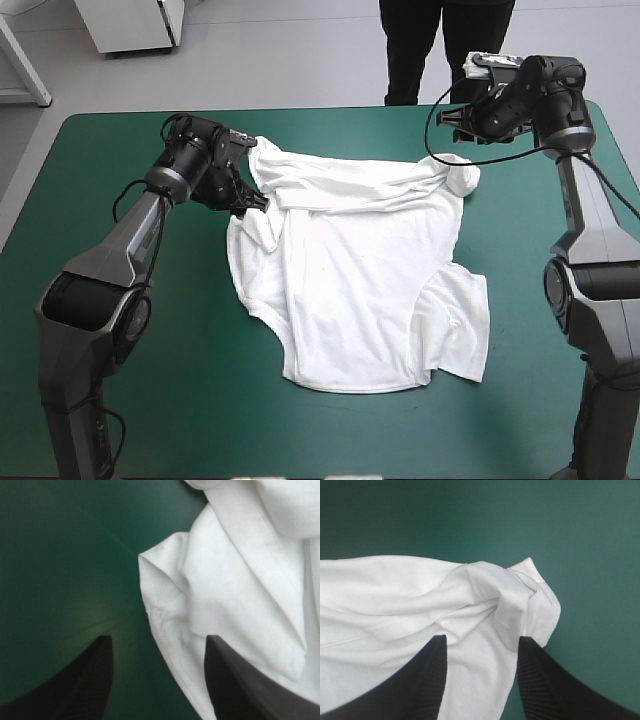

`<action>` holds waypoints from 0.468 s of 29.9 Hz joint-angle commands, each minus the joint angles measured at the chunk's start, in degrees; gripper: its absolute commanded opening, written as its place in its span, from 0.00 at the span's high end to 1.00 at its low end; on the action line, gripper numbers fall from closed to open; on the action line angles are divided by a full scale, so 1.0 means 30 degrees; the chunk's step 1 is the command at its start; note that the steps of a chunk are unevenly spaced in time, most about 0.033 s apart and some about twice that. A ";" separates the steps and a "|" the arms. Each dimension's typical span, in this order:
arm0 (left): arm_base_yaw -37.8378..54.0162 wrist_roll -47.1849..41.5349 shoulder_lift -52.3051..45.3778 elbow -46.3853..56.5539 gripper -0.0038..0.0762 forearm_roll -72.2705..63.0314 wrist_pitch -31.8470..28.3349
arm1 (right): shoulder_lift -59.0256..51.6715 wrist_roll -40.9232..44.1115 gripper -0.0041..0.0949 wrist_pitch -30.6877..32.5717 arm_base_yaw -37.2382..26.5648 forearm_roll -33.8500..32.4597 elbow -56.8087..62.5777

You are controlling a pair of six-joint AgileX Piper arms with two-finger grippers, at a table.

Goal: Fold the cloth

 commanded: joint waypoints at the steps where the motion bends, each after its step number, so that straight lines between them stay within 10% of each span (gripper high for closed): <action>1: 0.0463 -0.0412 -0.0360 -0.0396 0.44 -0.1147 0.0802 | -0.1378 -0.0232 0.54 0.0033 -0.0149 0.0228 -0.0556; 14: 0.1134 -0.0239 0.1256 -0.0396 0.44 -0.1559 0.0802 | -0.1343 -0.0232 0.54 0.0033 -0.0149 0.0228 -0.0556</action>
